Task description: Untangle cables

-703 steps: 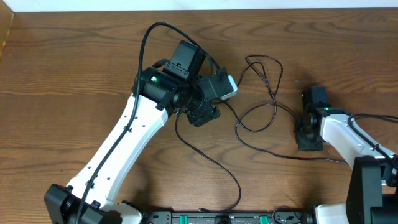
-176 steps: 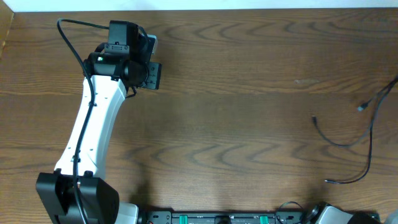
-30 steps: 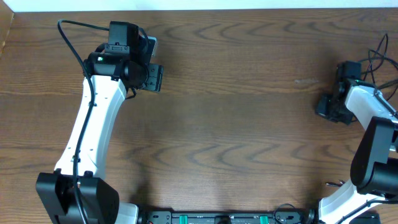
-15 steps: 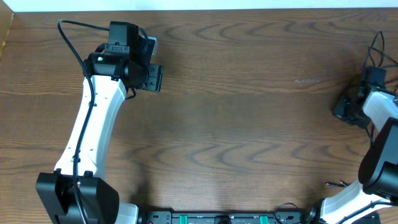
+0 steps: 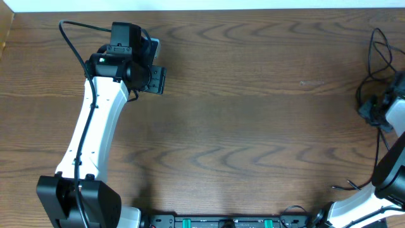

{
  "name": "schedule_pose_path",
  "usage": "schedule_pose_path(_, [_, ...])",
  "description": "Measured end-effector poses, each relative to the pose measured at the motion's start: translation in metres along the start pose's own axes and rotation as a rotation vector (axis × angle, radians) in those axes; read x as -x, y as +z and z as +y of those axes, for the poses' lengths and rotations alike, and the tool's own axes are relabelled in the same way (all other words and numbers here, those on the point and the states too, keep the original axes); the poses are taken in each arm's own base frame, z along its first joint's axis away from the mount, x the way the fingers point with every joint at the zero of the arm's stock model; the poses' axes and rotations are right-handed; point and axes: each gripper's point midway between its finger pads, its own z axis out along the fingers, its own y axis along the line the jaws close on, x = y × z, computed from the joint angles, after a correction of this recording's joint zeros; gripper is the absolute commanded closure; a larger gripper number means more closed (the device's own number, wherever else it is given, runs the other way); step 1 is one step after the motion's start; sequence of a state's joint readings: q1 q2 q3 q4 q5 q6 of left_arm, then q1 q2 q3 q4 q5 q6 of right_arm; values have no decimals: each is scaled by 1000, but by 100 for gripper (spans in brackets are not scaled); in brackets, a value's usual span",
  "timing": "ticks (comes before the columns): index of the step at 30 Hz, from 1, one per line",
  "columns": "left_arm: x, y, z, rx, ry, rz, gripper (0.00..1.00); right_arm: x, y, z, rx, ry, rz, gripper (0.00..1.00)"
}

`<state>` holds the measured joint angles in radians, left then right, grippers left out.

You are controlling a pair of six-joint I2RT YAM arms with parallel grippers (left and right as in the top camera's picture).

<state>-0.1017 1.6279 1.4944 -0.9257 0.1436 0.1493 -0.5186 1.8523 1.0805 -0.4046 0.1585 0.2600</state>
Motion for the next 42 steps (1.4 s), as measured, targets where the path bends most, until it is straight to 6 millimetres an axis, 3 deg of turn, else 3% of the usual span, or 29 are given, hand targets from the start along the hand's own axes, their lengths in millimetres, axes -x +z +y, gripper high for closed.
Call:
schedule_pose_path(9, [-2,0,0,-1,-1,9,36,20,5,-42,-34,109,-49,99])
schedule_pose_path(14, [-1,0,0,-1,-1,6,36,22,7,-47,23,147,-41,98])
schedule_pose_path(18, [-1,0,0,-1,0,2,36,20,6,-31,102,147,-28,35])
schedule_pose_path(20, [0,0,0,0,0,0,36,19,5,-24,127,137,-23,13])
schedule_pose_path(22, [0,0,0,0,0,0,36,17,4,-17,142,120,-15,8])
schedule_pose_path(27, [0,0,0,0,0,-2,36,12,-1,-17,126,105,0,8])
schedule_pose_path(30, [2,0,0,1,1,-9,36,21,-18,-23,100,119,-41,9])
schedule_pose_path(38, [4,0,0,1,1,-14,36,57,-107,-40,80,208,-256,15])
schedule_pose_path(42, [4,0,0,1,1,-16,36,71,-153,-35,146,222,-369,17])
